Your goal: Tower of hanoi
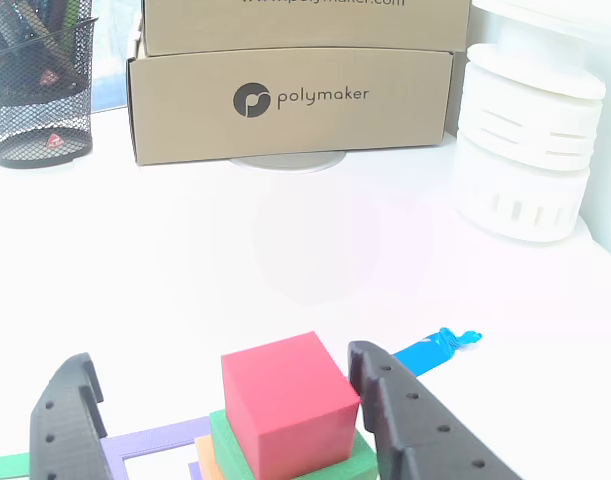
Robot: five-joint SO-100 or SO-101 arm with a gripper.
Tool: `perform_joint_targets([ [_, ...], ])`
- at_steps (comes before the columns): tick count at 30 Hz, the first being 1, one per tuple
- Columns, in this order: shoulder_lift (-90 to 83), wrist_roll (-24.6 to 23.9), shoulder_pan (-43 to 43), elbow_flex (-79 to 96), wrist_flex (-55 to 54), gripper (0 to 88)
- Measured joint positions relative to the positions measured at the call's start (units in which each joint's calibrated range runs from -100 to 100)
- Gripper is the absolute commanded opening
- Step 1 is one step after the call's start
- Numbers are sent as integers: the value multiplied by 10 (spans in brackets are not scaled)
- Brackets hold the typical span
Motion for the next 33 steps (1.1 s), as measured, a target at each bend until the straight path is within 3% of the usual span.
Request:
perform_joint_targets([
  [5, 0, 0, -5, -1, -2, 173],
  [22, -9, -5, 0, 32, -2, 138],
  [33, -17, -7, 4, 33, -2, 62],
])
